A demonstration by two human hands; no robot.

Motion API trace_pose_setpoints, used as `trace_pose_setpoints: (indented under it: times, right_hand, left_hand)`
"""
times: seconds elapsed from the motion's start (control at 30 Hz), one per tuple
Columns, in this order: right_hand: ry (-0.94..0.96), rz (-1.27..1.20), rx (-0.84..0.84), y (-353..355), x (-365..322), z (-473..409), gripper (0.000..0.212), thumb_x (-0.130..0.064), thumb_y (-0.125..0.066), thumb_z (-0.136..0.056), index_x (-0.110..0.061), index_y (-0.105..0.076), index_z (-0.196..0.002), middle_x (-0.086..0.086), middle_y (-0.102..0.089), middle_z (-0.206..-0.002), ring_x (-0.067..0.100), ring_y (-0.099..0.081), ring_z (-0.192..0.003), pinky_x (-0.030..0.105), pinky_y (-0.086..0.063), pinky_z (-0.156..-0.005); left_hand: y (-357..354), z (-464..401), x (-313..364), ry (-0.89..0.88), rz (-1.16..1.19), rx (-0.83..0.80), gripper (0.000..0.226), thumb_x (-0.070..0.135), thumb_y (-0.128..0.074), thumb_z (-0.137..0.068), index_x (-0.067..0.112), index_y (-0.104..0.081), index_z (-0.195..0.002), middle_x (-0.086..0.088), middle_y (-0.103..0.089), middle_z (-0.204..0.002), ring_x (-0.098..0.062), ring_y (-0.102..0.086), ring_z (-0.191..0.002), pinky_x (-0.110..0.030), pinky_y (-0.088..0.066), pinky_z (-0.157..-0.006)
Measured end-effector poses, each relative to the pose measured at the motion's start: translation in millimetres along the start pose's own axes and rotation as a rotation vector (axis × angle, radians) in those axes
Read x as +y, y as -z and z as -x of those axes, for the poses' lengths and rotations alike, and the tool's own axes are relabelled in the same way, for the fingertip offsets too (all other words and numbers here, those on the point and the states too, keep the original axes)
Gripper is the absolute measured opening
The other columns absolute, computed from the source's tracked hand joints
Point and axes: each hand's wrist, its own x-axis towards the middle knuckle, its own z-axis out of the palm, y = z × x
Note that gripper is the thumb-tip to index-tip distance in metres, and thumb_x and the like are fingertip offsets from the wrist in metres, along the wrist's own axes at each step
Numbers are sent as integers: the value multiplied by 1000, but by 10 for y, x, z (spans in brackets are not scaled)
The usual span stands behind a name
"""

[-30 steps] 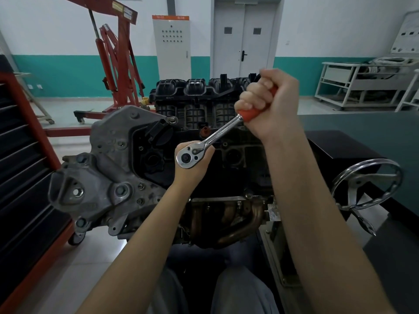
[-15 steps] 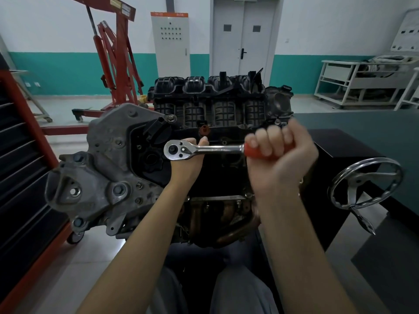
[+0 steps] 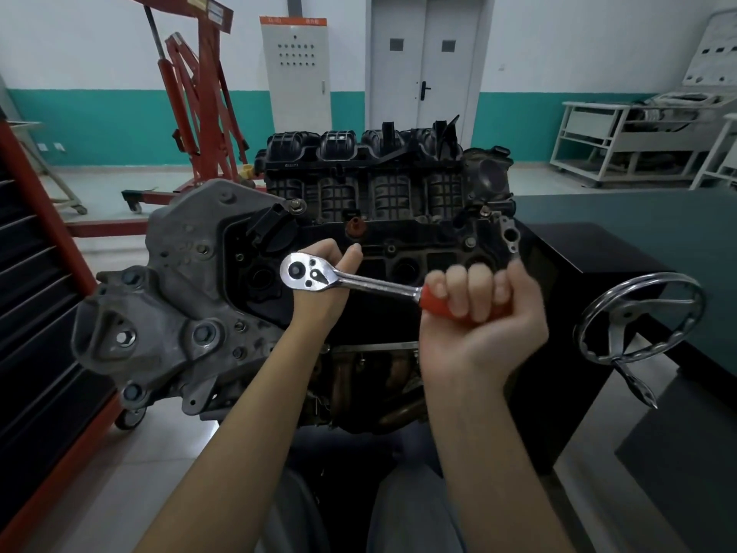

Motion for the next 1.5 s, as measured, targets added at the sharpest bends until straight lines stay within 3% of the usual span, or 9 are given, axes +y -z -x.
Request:
trace_pose_setpoints:
  times: [0.33,0.43,0.57,0.8,1.0,1.1,1.23,1.3,1.5]
  right_hand:
    - [-203,206,-143,-421,-117,-650,44,-11,-40,-92,-19,-35,-49,-6,-27,-38,10,-23,-35,19,-28,-43]
    - [-291,281,-179,-606,-124,-832,44,-11,-42,-91,-17,-36,-48,-6,-27,-38,9,-24,-34,18,-29,-40]
    - [-188,188,-125,-419,-118,-615,41,-11,-43,-91,-19,-35,-52,-6,-27,-40,10,-22,-37,18,-26,-43]
    - [5,-27,-15,61,13,126,47,-17,-36,-95,-20,-35,-48,-5,-28,-41,12,-28,-40,24,-40,-48]
    - [-85,120,-102,-223,-113,-342,43,-12,-38,-92,-20,-34,-50,-6,-26,-40,11,-24,-38,21,-32,-44]
    - [-211,236,-154,-486,-125,-663,43,-10,-41,-91,-18,-35,-49,-6,-27,-38,10,-23,-35,18,-29,-43]
    - [-277,264,-164,-617,-99,-765,41,-10,-42,-91,-17,-34,-52,-6,-27,-38,9,-23,-34,18,-29,-40]
    - [-203,212,-133,-496,-94,-629,41,-10,-43,-91,-18,-35,-51,-6,-27,-39,10,-23,-36,17,-29,-42]
    - [-7,-18,26,3,-7,87,46,-17,-38,-94,-21,-37,-48,-6,-28,-42,12,-28,-40,24,-40,-47]
  left_hand:
    - [-30,-42,-25,50,-71,-1,42,3,-60,-90,12,-39,-56,2,-35,-52,-8,-31,-48,-25,-27,-49]
    - [-46,-20,-27,72,-75,-24,45,6,-61,-90,16,-36,-54,17,-37,-44,0,-35,-43,-12,-29,-48]
    - [-17,-34,-15,27,-91,-36,50,11,-63,-88,17,-28,-53,6,-29,-48,-10,-27,-46,-31,-26,-46]
    - [-2,-1,23,-9,47,-42,51,1,-61,-87,0,-27,-48,1,-24,-50,-8,-21,-44,-18,-21,-44]
    - [-13,-47,-23,39,-27,-8,53,2,-60,-90,12,-30,-48,7,-28,-45,-2,-23,-41,-17,-20,-44]
    - [-36,-34,-57,56,-51,6,38,6,-63,-90,-3,-48,-56,-1,-43,-56,-11,-39,-54,-18,-31,-50]
    - [-31,-10,-58,29,-27,6,38,7,-63,-87,-8,-44,-58,6,-41,-53,-8,-37,-51,-16,-33,-51]
    - [-19,-15,-60,7,-22,-5,40,10,-63,-88,-4,-44,-55,-2,-41,-55,-12,-37,-52,-25,-31,-51]
    - [-40,-18,-25,17,5,-12,54,-1,-61,-89,19,-26,-51,16,-27,-41,-2,-23,-40,-14,-23,-43]
